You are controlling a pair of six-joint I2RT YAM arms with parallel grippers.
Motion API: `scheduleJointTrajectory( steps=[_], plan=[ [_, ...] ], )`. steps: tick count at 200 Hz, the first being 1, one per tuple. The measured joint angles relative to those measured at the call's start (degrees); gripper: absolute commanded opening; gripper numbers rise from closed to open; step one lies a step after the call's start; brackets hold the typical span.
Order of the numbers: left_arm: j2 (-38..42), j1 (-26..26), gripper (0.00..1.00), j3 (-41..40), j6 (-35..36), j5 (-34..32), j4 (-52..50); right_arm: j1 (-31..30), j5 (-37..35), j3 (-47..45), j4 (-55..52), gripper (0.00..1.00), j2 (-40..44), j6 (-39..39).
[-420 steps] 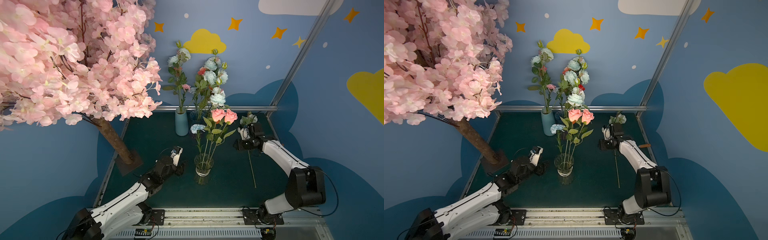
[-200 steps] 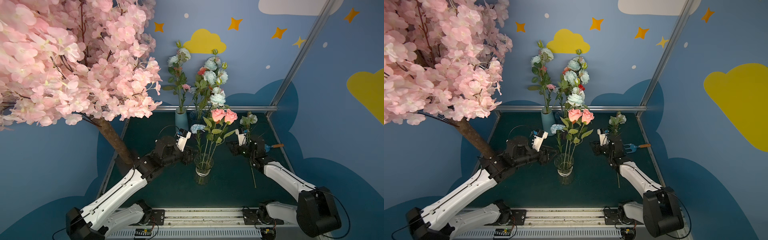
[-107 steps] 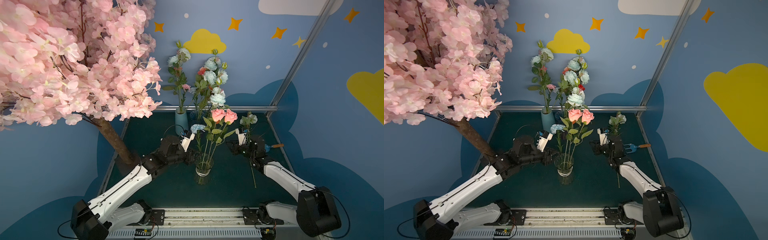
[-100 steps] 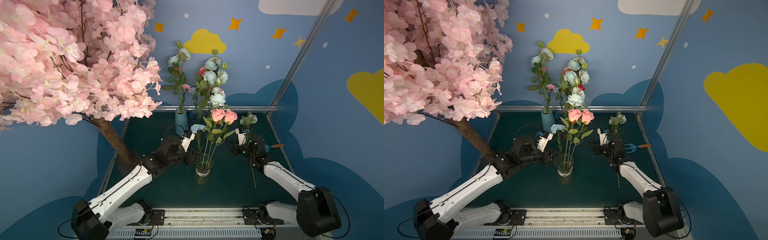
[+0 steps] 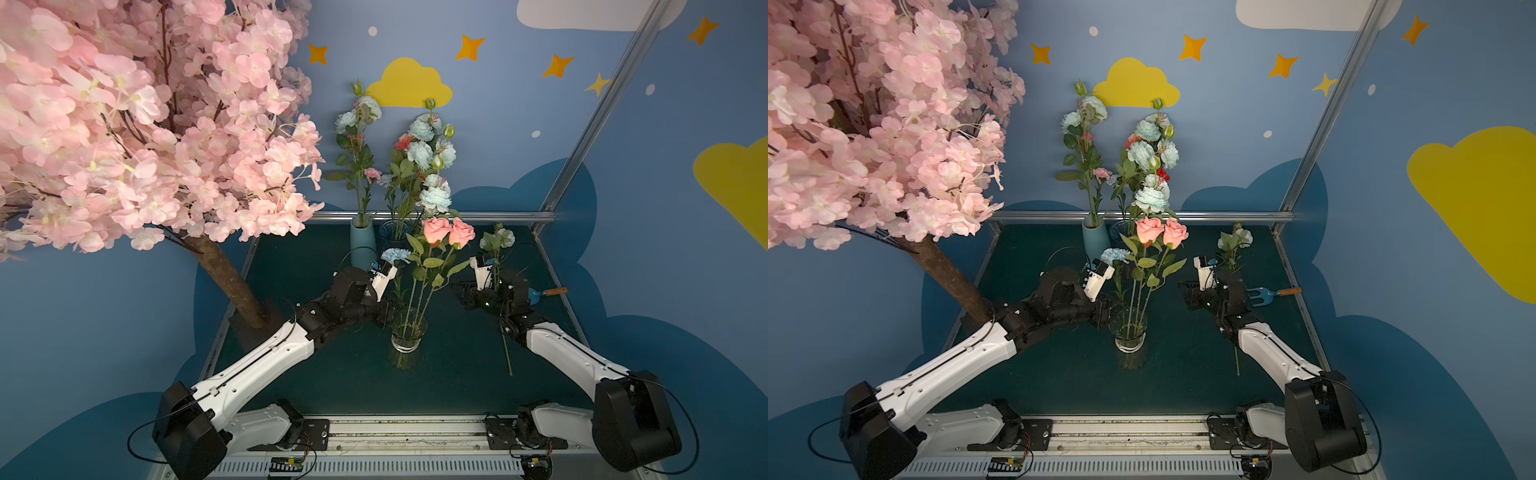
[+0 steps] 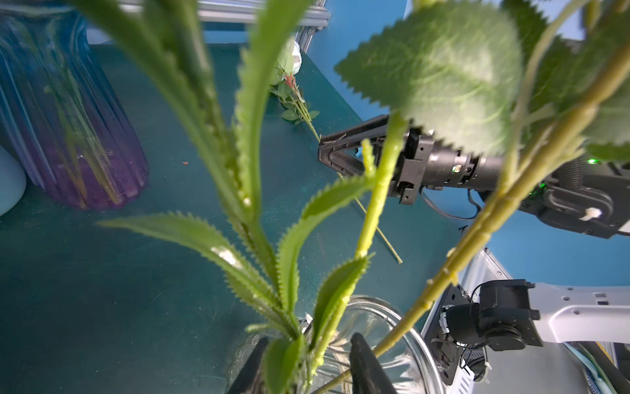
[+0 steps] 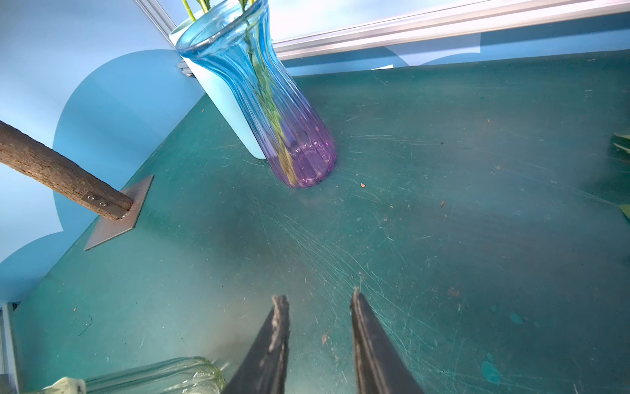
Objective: Pick out blue flowers from the vase
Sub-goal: Pick up the flower from the vase.
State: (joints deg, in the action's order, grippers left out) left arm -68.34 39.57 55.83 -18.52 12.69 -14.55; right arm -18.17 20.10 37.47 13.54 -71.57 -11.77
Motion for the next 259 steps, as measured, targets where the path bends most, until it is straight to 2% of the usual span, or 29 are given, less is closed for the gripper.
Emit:
scheduleJointTrajectory(
  steps=[158, 177, 221, 259],
  plan=[
    [-1.2, 0.7, 0.06, 2.1, 2.3, -1.9, -0.7, 0.0, 0.1, -0.5, -0.5, 0.33, 1.4, 0.0],
    [-1.0, 0.7, 0.04, 3.1, 2.4, -2.0, -1.2, 0.0, -0.3, -0.5, -2.9, 0.34, 5.3, 0.1],
    [1.3, 0.7, 0.03, 4.5, 2.5, -2.0, -1.5, -0.1, -1.0, -0.5, -7.3, 0.35, 20.5, -0.4],
    [4.7, 0.7, 0.03, 4.5, 2.4, -2.1, -1.3, -0.8, -0.9, 0.6, -13.0, 0.35, 28.6, -1.4]
  ],
)
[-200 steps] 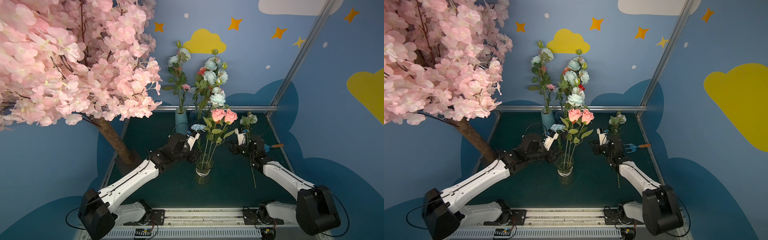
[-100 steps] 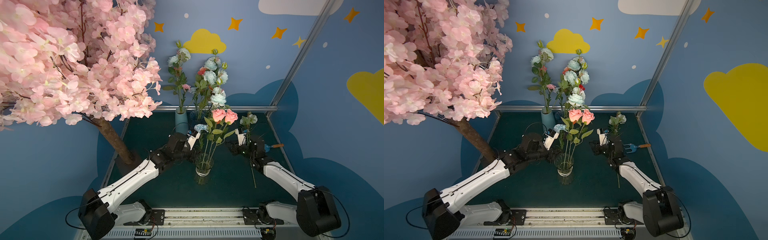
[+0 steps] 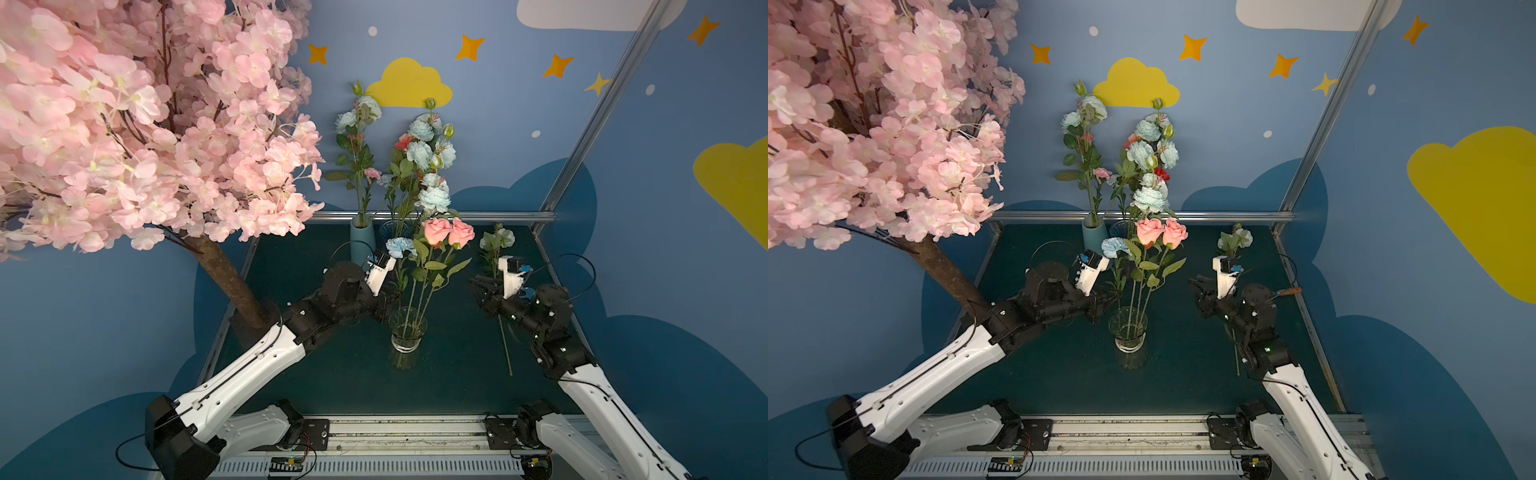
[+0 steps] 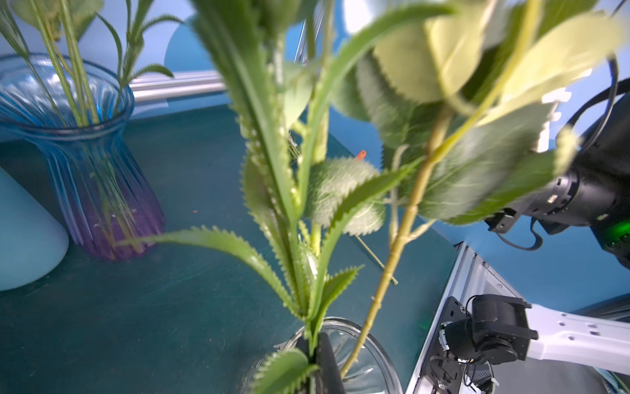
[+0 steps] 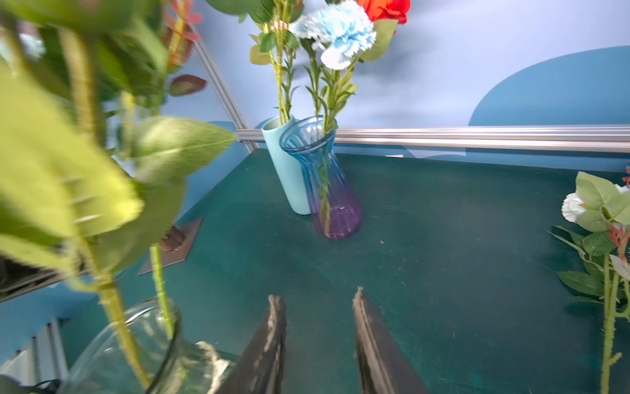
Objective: Pick out blue flowers from the vase
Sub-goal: Pick up the flower from the vase.
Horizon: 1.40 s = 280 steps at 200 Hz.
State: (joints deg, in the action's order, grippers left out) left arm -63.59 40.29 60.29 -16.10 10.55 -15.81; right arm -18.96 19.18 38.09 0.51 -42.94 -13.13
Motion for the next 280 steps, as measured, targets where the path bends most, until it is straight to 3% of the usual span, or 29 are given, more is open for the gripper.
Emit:
scheduleJointTrajectory(
  steps=[54, 116, 148, 213, 280],
  plan=[
    [5.5, 0.0, 0.03, -0.2, -1.8, 0.4, 2.9, -0.9, 2.8, 5.9, -8.5, 0.34, 11.2, -0.6],
    [11.5, 0.0, 0.03, -2.1, -2.8, 0.4, 5.7, -3.6, 17.2, 13.2, -11.0, 0.35, 9.6, -3.3],
    [12.9, 0.0, 0.03, -2.3, -3.3, 0.9, 6.4, -8.6, 21.2, 13.5, -9.6, 0.35, 6.1, -4.5],
    [10.6, 0.0, 0.03, 1.7, -2.4, 4.8, 5.3, -27.1, 15.4, 17.9, -8.6, 0.35, -7.6, 0.3],
    [11.2, 0.0, 0.03, 2.5, -2.0, 7.4, 4.7, -33.8, 8.3, 20.1, -6.7, 0.37, -16.1, 3.6]
  ],
)
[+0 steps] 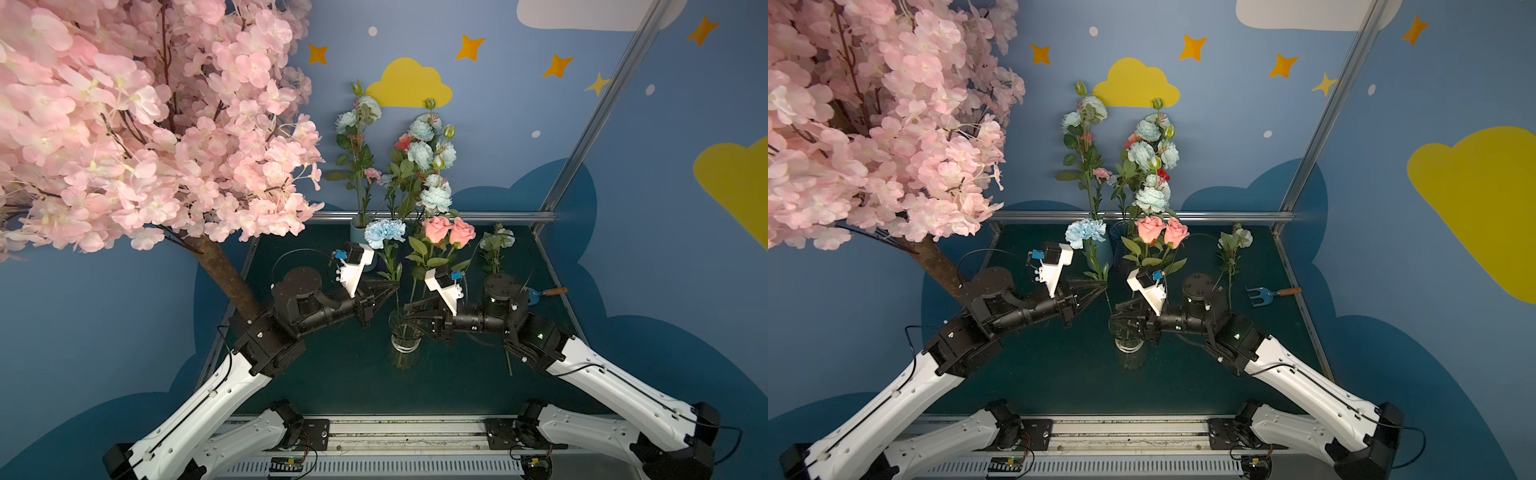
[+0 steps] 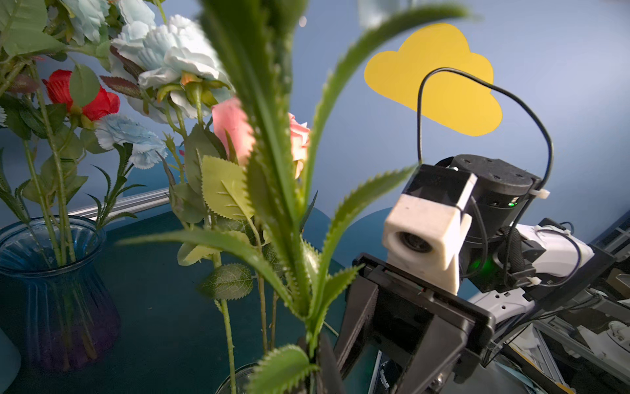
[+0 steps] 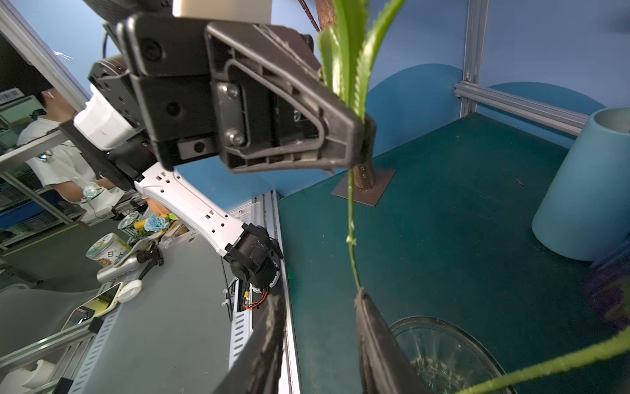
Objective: Pick out blue flowers from the vase
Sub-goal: Pick up the flower from the vase.
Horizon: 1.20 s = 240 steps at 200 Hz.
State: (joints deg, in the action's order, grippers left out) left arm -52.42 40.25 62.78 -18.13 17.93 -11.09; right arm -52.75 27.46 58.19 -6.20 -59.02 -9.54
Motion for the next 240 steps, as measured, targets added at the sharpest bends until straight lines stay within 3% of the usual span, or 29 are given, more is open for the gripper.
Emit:
scheduleJointTrajectory(
  steps=[75, 136, 156, 195, 220, 240],
  plan=[
    [0.4, 0.0, 0.03, 0.0, 0.1, 1.9, -0.1, -0.3, -2.4, 0.0, 5.9, 0.38, -0.8, 0.2],
    [0.4, 0.0, 0.03, 0.0, 0.1, 2.1, 0.0, -0.3, -2.4, -0.1, 8.7, 0.31, -2.9, -0.8],
    [0.4, 0.0, 0.03, 0.0, 0.1, 2.1, 0.0, -0.4, -2.3, -0.1, 9.0, 0.26, -3.4, -0.9],
    [0.4, 0.0, 0.03, 0.0, 0.1, 1.7, -0.1, -0.6, -1.4, -0.1, 9.0, 0.06, -4.7, -1.0],
    [0.6, -0.1, 0.09, -0.1, 0.2, 1.3, -0.3, -0.8, -1.3, -0.1, 9.1, 0.0, -4.7, -0.9],
    [1.3, -0.1, 0.24, -0.9, 0.7, 0.9, -0.3, -0.9, -1.5, -0.1, 9.0, 0.0, -4.7, -0.9]
  ],
)
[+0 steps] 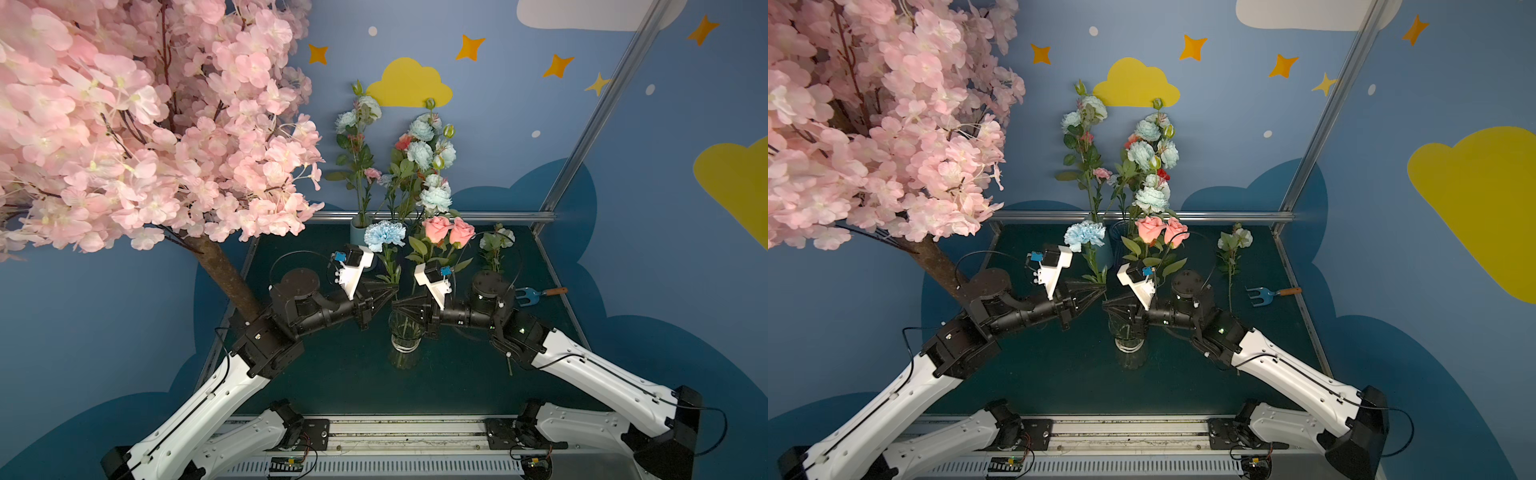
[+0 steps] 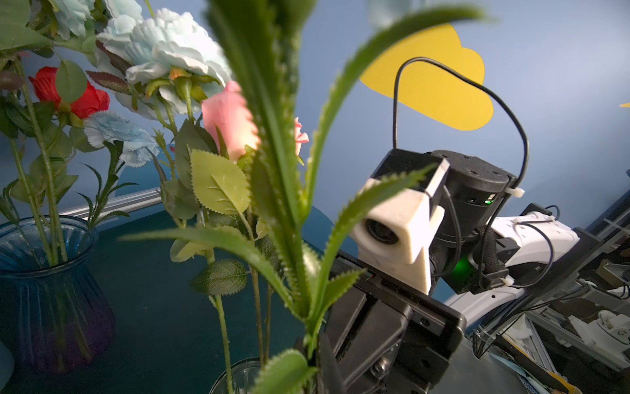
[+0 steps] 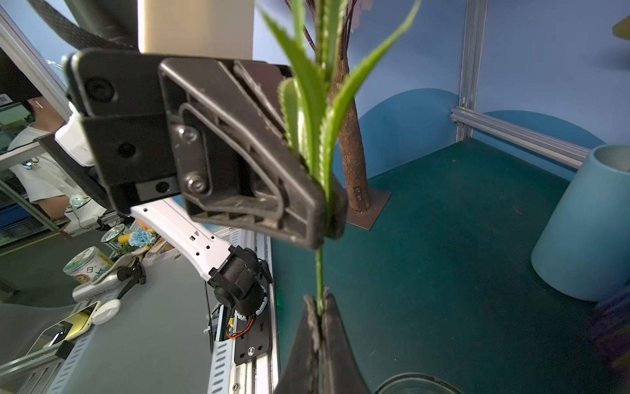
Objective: Pick out blue flowers from the vase
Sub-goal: Pick up the flower from the vase.
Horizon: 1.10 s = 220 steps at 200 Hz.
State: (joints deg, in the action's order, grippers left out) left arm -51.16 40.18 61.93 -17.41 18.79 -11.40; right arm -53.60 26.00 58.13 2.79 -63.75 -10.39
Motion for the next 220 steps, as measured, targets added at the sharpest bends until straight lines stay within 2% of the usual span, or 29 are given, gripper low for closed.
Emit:
scheduleJointTrajectory(
  steps=[21, 52, 115, 177, 220],
  plan=[
    [1.1, 0.0, 0.41, -1.4, 0.4, -0.8, -0.2, 0.0, -0.5, 0.0, 0.0, 0.0, 0.0, 0.1],
    [3.5, 0.0, 0.53, -3.9, 2.0, -4.1, -1.9, 0.1, -1.2, 0.0, 0.0, 0.0, 0.0, 0.2],
    [11.4, 0.0, 0.54, -13.6, 5.2, -14.8, -4.6, 0.0, -1.6, 0.0, 0.0, 0.0, -0.4, 0.2],
    [11.8, 0.0, 0.55, -30.9, 5.6, -23.6, -1.3, 0.0, -2.4, 0.4, -0.3, 0.0, -0.5, 0.2],
    [12.0, 0.0, 0.59, -39.2, 5.6, -28.4, 3.9, 0.0, -3.1, 5.2, -2.3, 0.0, -0.2, 1.6]
  ],
)
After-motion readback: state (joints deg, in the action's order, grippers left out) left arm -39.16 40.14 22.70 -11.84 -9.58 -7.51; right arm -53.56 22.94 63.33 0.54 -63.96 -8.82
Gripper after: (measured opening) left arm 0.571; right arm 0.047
